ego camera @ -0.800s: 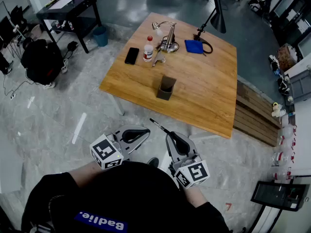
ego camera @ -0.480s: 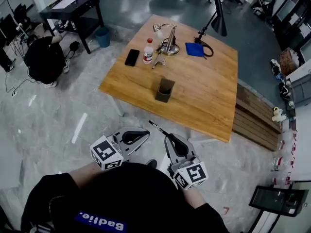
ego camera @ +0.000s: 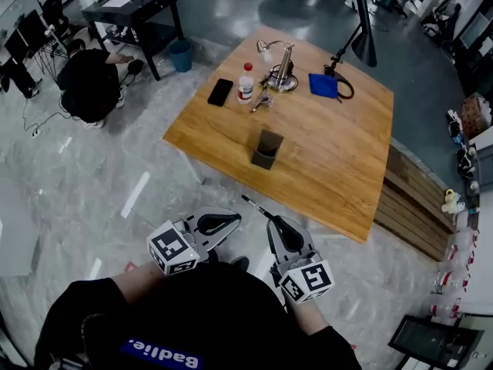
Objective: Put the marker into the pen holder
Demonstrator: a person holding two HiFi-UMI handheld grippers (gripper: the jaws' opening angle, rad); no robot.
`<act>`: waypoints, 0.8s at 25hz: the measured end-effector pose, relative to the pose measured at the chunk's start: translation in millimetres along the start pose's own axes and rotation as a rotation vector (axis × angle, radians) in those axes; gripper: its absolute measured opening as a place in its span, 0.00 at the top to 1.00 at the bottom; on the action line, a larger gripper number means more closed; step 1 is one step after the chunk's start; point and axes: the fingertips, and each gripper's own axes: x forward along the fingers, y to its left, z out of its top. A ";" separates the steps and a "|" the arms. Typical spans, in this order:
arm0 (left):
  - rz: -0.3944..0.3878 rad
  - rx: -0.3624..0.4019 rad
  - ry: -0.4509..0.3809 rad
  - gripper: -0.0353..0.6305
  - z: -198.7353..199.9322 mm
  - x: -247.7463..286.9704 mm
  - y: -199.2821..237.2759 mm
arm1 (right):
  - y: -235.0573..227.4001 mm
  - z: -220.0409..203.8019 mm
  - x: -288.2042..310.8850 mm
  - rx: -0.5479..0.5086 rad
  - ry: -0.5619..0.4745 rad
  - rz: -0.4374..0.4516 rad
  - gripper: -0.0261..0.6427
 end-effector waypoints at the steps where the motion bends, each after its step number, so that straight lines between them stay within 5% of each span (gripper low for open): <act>1: 0.008 -0.002 0.000 0.94 0.3 -0.6 4.9 | -4.3 -0.1 4.3 0.003 0.006 0.000 0.89; 11: -0.028 0.001 -0.015 0.94 22.9 10.2 87.7 | -63.2 11.9 84.1 0.013 0.061 -0.100 0.89; 20: -0.092 -0.003 -0.016 0.94 34.5 22.7 173.3 | -148.6 -13.5 159.2 -0.030 0.225 -0.266 0.89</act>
